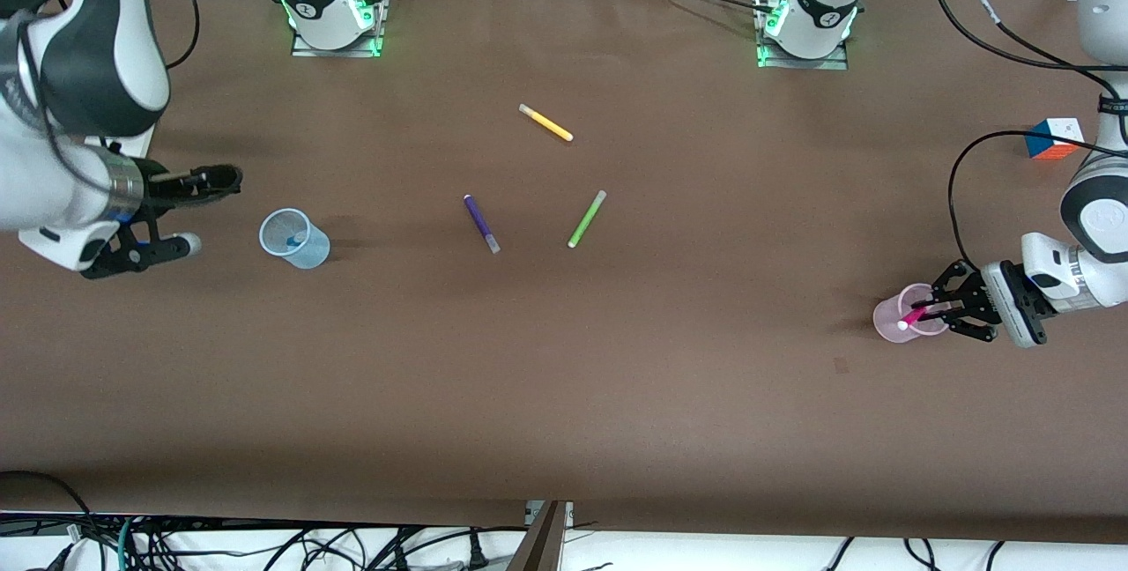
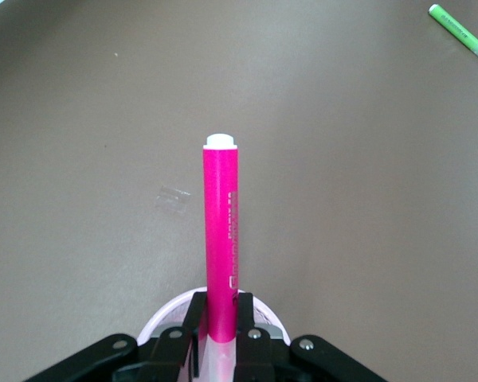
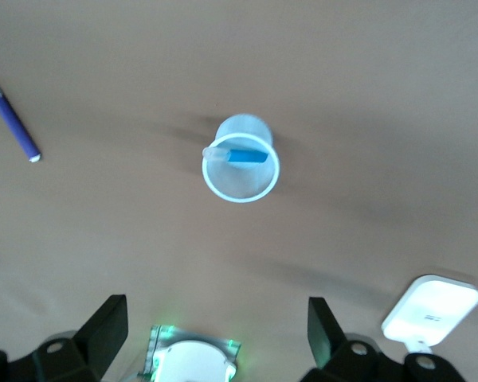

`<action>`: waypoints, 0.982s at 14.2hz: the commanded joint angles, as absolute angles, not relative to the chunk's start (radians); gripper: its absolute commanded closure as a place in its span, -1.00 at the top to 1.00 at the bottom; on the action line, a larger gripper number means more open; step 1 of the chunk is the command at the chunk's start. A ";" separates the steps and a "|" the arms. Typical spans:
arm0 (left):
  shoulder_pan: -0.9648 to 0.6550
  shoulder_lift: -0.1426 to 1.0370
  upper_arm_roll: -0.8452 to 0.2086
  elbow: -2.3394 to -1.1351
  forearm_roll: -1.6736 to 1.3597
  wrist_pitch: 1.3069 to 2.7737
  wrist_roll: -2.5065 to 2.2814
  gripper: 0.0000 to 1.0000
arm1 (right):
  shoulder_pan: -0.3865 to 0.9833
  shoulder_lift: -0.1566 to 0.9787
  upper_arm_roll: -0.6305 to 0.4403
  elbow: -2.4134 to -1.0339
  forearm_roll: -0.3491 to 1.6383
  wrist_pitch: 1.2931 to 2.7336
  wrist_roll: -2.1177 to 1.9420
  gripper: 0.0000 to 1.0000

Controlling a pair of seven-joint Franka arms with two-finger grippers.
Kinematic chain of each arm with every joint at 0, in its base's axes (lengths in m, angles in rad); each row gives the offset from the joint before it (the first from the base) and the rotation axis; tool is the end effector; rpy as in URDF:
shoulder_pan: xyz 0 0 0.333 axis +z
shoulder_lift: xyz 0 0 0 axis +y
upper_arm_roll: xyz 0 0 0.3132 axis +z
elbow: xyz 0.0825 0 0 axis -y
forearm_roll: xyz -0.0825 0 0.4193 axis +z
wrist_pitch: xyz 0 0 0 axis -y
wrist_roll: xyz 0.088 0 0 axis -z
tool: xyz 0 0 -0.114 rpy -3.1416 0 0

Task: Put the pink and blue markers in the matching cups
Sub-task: 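Open both grippers to drop the markers into the cups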

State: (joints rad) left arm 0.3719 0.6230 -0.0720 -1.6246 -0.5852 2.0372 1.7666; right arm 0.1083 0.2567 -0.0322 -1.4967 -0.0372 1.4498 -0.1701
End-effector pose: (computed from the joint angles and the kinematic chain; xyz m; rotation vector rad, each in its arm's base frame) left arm 0.6753 0.1777 0.2215 2.2378 -1.4206 0.4814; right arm 0.6349 0.0457 0.4851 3.0508 0.3790 -0.4729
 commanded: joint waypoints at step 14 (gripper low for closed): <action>0.388 0.485 -0.095 -1.603 -0.530 1.981 1.514 1.00 | 0.090 -0.101 -0.098 -1.661 0.012 1.443 -0.051 1.00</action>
